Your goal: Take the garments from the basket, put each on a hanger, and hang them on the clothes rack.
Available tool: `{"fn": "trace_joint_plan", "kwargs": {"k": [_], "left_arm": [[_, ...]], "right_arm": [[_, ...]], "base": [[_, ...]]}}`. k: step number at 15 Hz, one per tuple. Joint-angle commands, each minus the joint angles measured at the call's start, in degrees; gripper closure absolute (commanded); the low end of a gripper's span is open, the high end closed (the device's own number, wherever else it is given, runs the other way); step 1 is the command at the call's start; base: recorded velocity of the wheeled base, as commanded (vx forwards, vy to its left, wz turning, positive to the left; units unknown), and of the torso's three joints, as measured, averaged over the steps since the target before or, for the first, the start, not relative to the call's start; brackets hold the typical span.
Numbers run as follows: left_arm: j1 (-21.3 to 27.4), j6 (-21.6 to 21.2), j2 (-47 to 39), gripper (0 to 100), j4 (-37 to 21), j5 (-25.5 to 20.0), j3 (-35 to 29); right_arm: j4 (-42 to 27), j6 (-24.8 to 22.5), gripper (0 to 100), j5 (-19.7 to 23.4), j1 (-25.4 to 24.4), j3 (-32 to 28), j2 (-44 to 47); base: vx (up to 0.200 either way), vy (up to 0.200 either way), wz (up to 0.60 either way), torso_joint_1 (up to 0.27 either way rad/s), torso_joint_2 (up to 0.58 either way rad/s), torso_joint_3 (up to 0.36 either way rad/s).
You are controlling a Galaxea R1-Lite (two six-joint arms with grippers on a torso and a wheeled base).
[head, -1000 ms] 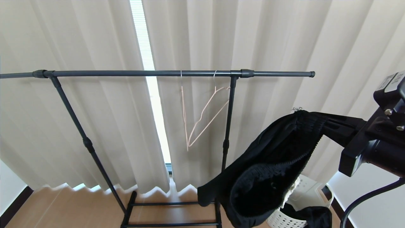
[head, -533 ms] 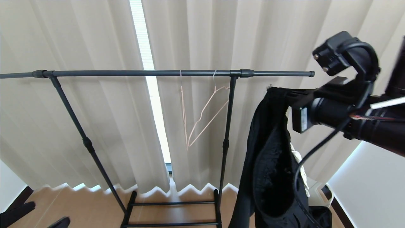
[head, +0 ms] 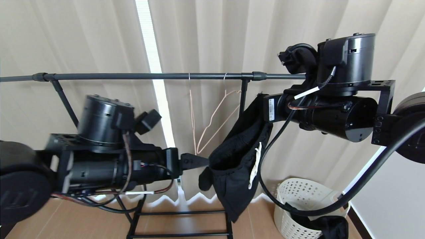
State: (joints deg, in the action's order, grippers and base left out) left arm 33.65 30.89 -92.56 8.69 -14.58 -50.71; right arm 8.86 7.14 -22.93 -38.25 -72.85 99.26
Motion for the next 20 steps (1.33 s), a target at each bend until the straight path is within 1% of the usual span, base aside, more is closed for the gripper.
{"fn": "trace_joint_plan", "kwargs": {"k": [1, 2, 3, 4, 8, 12, 14, 15, 17, 18, 20], "left_arm": [[2.8, 3.6, -11.2, 0, 2.9, -0.7, -1.4], [2.8, 5.2, -12.3, 0, 4.4, -0.6, -1.4], [2.8, 7.4, -13.5, 0, 6.2, -0.5, -1.5], [2.8, 8.2, -14.2, 0, 6.9, -0.4, -1.6], [2.8, 9.4, -14.7, 0, 8.2, -0.3, -1.5], [4.3, 9.4, -15.1, 0, 8.4, 0.4, -1.1], [4.8, 9.3, -15.3, 0, 8.4, 2.2, -0.9], [4.8, 9.3, -15.3, 0, 8.4, 2.2, -0.9], [4.8, 9.2, -17.6, 0, 8.4, 4.3, -1.1], [4.8, 9.2, -17.6, 0, 8.4, 4.3, -1.1], [4.8, 9.0, -19.8, 0, 8.4, 6.8, -1.2]], "right_arm": [[0.1, 0.3, 100, -0.2, -1.5, 0.0, 0.8], [0.0, 0.7, 100, -0.5, -2.4, 0.1, 0.7], [0.1, 1.0, 100, -1.9, -3.3, 0.3, 0.7], [0.1, 1.0, 100, -3.3, -4.1, 0.3, 0.6], [0.1, 1.0, 100, -3.8, -5.9, 1.3, -0.9], [0.1, 1.0, 100, -3.8, -5.9, 1.3, -2.0], [0.1, 1.0, 100, -3.8, -5.9, 1.4, -2.8], [0.1, 1.0, 100, -3.8, -5.9, 1.4, -2.8], [0.1, 1.0, 100, -3.8, -5.9, 1.7, -4.5], [0.1, 1.0, 100, -3.8, -5.9, 1.7, -4.5], [0.0, 0.9, 100, -3.7, -5.9, 2.1, -6.7]], "base": [[0.000, 0.000, 0.00, 0.000, 0.00, 0.000], [0.000, 0.000, 0.00, 0.000, 0.00, 0.000], [0.000, 0.000, 0.00, 0.000, 0.00, 0.000], [0.000, 0.000, 0.00, 0.000, 0.00, 0.000], [0.000, 0.000, 0.00, 0.000, 0.00, 0.000], [0.000, 0.000, 0.00, 0.000, 0.00, 0.000], [0.000, 0.000, 0.00, 0.000, 0.00, 0.000], [0.000, 0.000, 0.00, 0.000, 0.00, 0.000], [0.000, 0.000, 0.00, 0.000, 0.00, 0.000], [0.000, 0.000, 0.00, 0.000, 0.00, 0.000], [0.000, 0.000, 0.00, 0.000, 0.00, 0.000]]}}
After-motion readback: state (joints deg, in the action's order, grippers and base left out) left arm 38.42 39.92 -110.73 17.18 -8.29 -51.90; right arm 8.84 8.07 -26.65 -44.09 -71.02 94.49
